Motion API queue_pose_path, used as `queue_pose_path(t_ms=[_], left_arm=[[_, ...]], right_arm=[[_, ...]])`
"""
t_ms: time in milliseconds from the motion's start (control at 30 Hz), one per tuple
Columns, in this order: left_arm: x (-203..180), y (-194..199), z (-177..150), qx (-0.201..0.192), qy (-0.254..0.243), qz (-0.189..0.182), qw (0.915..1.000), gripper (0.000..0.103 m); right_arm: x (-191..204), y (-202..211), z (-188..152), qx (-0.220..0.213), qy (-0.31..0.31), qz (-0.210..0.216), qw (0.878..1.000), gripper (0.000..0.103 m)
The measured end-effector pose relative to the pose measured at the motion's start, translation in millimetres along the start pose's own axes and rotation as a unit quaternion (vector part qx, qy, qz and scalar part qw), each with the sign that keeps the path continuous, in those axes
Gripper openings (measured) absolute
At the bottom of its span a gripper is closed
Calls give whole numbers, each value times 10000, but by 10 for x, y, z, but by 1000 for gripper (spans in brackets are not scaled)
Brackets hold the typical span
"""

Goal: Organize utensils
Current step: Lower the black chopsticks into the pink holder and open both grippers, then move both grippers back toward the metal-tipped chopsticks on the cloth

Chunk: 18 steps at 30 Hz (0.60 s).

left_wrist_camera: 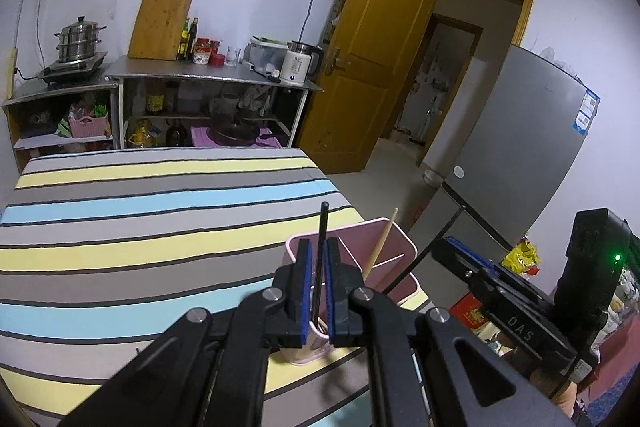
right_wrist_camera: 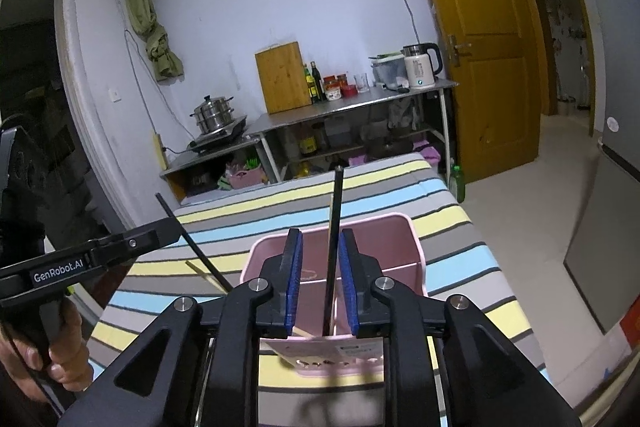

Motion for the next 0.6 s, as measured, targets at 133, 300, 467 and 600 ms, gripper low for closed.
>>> queue_pose_path(t_ms=[133, 300, 467, 600], left_arm=[[32, 189, -18, -166, -37, 13, 9999, 7], [154, 406, -107, -316, -7, 87, 9995, 7], [327, 576, -244, -391, 50, 209, 9990, 7], [525, 685, -395, -370, 162, 350, 9986, 7]], right_arm=[[23, 146, 1, -105, 50, -83, 9999, 20], [79, 339, -48, -185, 51, -85, 9998, 20], [169, 472, -161, -159, 40, -18, 9999, 20], [259, 519, -283, -80, 4, 98, 9999, 20]])
Point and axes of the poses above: each gripper's, at about its wrist camera, not at the fingertips, and y roughly against the way its jaws point, x to its left, z to its top, the point moved 5 cm from there along -y, roughly the way its jaws point, and after that the axes turned 13 degrees about y, right-handed, at the moved point
